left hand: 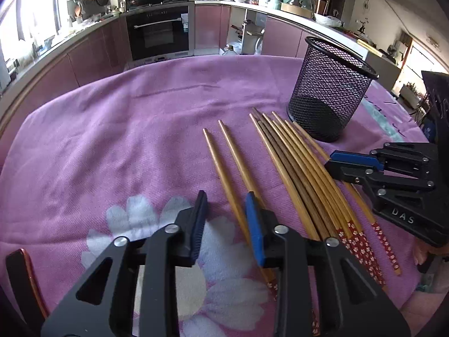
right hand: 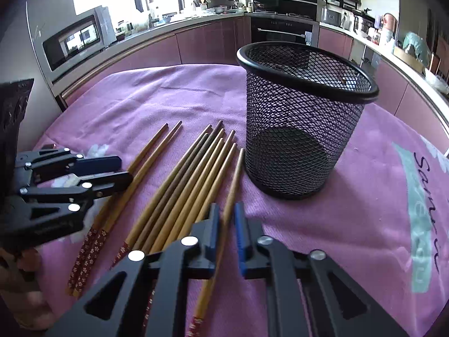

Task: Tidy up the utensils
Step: 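Close the left tool on one wooden chopstick while the right tool grasps another, then lift the chopstick upright with the left tool while the right tool lifts its chopstick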

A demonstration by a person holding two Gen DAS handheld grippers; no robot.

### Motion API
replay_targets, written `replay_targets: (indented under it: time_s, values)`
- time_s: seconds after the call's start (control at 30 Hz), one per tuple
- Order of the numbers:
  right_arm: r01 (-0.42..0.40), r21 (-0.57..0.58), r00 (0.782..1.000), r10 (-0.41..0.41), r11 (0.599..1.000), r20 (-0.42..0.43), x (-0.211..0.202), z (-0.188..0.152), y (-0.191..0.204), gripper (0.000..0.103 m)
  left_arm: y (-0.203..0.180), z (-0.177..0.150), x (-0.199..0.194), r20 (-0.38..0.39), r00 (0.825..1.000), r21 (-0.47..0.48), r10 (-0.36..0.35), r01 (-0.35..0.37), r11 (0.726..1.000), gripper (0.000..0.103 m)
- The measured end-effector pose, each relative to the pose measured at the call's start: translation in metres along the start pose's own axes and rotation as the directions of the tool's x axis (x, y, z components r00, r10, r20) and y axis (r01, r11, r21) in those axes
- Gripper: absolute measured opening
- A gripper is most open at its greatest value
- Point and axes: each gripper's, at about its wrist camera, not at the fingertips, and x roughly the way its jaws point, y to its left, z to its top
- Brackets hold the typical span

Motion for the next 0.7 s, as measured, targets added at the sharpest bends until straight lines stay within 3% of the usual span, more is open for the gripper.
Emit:
replay_targets:
  time_s: [0.07, 0.17, 0.37, 0.47, 0.57, 0.7]
  values:
    - [-0.005, 0.008, 1.000, 0.005, 1.000, 0.003, -0.001, 0.000, -0.001, 0.006, -0.001, 0.001, 0.000, 0.004, 1.000, -0.008, 0.019, -0.019, 1.000, 0.014]
    - [-0.014, 0.024, 1.000, 0.014, 1.000, 0.010, -0.005, -0.001, -0.005, 0.005, 0.002, 0.001, -0.002, 0.009, 1.000, -0.036, 0.013, -0.012, 0.999, 0.008]
    - [-0.050, 0.031, 0.996, 0.048, 0.998, 0.072, -0.027, -0.001, -0.007, 0.005, 0.008, 0.001, -0.013, 0.041, 0.999, -0.074, -0.019, 0.022, 0.997, 0.008]
    - [-0.098, 0.029, 0.987, 0.093, 0.995, 0.129, -0.047, 0.001, -0.009, 0.005, 0.012, 0.005, -0.029, 0.073, 0.995, -0.087, -0.075, 0.082, 0.993, 0.008]
    - [-0.129, 0.028, 0.974, 0.122, 0.991, 0.191, -0.068, 0.007, -0.014, 0.005, 0.016, 0.015, -0.050, 0.119, 0.979, -0.098, -0.165, 0.177, 0.979, 0.008]
    - [-0.172, 0.039, 0.944, 0.153, 0.984, 0.292, -0.099, 0.018, -0.024, 0.005, 0.014, 0.032, -0.081, 0.204, 0.946, -0.076, -0.251, 0.271, 0.960, 0.008]
